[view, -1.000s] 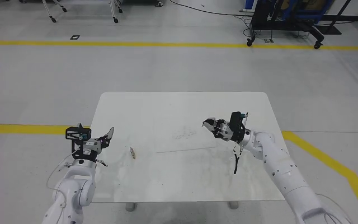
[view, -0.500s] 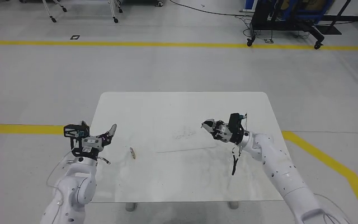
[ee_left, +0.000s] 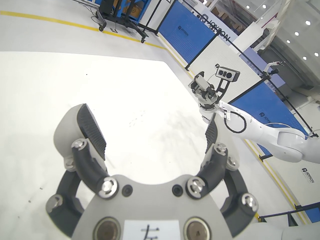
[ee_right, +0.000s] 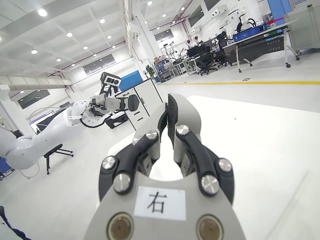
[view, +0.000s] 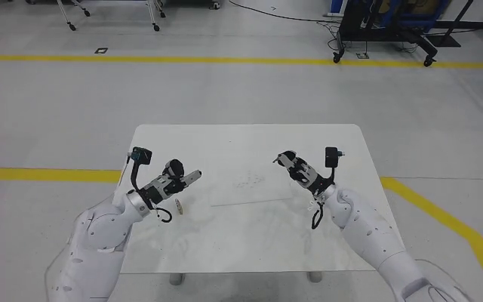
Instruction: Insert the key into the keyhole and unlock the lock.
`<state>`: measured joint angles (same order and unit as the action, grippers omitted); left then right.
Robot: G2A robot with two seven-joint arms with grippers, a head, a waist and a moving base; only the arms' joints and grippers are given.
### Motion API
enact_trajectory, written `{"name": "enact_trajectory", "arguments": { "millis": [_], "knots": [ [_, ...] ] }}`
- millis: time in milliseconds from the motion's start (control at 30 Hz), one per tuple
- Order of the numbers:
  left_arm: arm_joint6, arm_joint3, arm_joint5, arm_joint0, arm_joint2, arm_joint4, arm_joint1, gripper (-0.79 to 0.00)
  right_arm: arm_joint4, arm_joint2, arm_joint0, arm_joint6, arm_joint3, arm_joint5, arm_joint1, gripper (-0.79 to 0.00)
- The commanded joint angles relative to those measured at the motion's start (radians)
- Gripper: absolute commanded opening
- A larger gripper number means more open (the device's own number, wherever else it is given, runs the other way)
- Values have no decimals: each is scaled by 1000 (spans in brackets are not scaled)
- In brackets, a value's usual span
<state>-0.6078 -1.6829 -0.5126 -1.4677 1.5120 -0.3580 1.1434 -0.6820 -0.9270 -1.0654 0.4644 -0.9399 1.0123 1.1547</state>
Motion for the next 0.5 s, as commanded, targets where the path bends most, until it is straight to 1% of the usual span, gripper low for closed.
{"name": "enact_trajectory", "arguments": {
  "millis": [0, 33, 100, 167, 200, 300, 367, 400, 433, 467],
  "knots": [
    [0, 0, 0, 0, 0, 1, 0, 0, 0, 0, 0, 0, 0, 0, 0, -785],
    [0, 0, 0, 0, 0, 1, 0, 0, 0, 0, 0, 0, 0, 0, 0, -785],
    [17, 2, -22, -6, -16, 86, 3, 0, 0, 0, 0, 0, 0, 0, 0, -785],
    [-10, 22, -71, 5, -40, 187, 5, 0, 0, 0, 0, 0, 0, 0, 0, -785],
    [-37, 40, -99, 14, -62, 258, 6, 0, 47, 25, -17, -19, -37, 0, 5, -785],
    [-177, 126, -161, 73, -138, 548, 11, 0, 212, 56, -3, -133, -15, 0, 15, -785],
    [-335, 199, -171, 123, -195, 777, 14, 0, 312, 83, 15, -210, -8, 0, 26, -785],
    [-419, 242, -165, 151, -213, 859, 13, 0, 347, 92, 24, -241, 1, 0, 31, -785],
    [-484, 288, -164, 178, -223, 904, 13, 0, 374, 102, 32, -268, 3, 0, 36, -785],
    [-525, 331, -159, 203, -231, 935, 14, 0, 393, 111, 38, -292, 4, 0, 40, -785]
  ]
}}
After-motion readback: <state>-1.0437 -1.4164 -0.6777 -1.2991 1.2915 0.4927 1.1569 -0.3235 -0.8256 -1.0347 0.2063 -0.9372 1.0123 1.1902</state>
